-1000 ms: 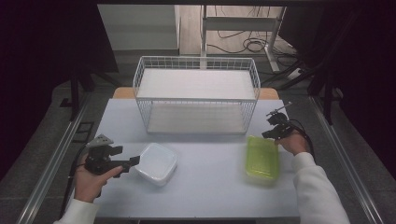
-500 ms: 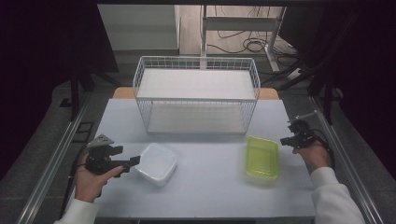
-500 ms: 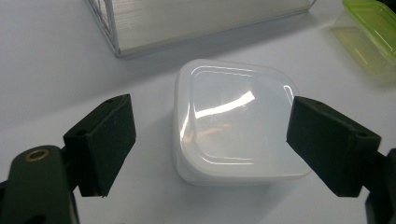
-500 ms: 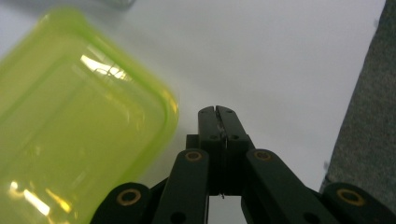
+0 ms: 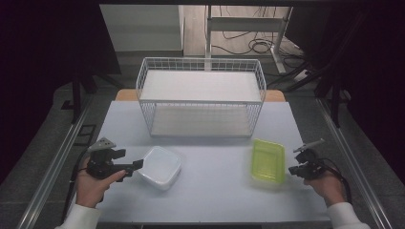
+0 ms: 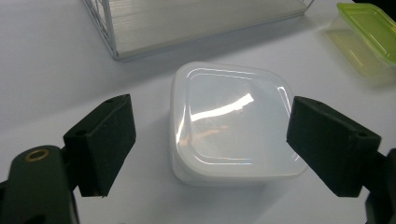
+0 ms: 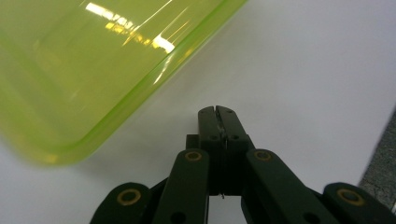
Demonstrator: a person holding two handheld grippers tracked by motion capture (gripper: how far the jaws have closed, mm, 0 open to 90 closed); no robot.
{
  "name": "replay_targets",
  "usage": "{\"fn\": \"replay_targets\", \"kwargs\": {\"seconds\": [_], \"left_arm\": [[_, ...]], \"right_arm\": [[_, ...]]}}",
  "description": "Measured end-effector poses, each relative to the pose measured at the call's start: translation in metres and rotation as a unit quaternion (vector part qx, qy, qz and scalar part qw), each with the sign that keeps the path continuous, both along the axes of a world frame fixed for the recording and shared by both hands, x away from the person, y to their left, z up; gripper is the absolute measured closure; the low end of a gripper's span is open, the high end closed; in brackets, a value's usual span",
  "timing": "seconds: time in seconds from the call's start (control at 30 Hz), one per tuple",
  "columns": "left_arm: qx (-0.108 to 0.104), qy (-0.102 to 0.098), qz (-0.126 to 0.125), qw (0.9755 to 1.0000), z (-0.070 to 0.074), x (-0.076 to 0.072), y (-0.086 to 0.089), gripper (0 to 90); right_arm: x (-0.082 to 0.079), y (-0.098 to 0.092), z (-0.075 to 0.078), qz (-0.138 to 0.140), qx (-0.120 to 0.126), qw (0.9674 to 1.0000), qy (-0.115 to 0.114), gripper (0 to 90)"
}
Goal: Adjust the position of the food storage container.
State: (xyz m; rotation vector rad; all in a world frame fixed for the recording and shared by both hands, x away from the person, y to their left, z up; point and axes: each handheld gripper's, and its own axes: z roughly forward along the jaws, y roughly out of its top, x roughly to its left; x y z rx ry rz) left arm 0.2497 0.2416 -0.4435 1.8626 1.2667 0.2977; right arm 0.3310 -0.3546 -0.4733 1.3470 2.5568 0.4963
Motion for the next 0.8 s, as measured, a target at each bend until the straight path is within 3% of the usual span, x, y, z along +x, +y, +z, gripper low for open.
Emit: {"fn": "replay_targets", "kwargs": {"seconds": [0.3, 0.63, 0.8], "left_arm": [[0.002, 0.001, -0.005, 1.0, 0.0, 0.001, -0.005, 15.3], [0.004, 0.0, -0.004, 1.0, 0.0, 0.0, -0.003, 15.2], [0.003, 0.0, -0.005, 1.0, 0.0, 0.0, -0.003, 15.2]], "right_arm": [[-0.028, 0.029, -0.004, 0.051, -0.013, 0.9985, 0.013, 89.0], [-0.029, 0.064, -0.004, 0.091, -0.022, 0.9954, 0.017, 89.0], [-0.034, 0.089, -0.004, 0.123, -0.02, 0.992, 0.02, 89.0]]}}
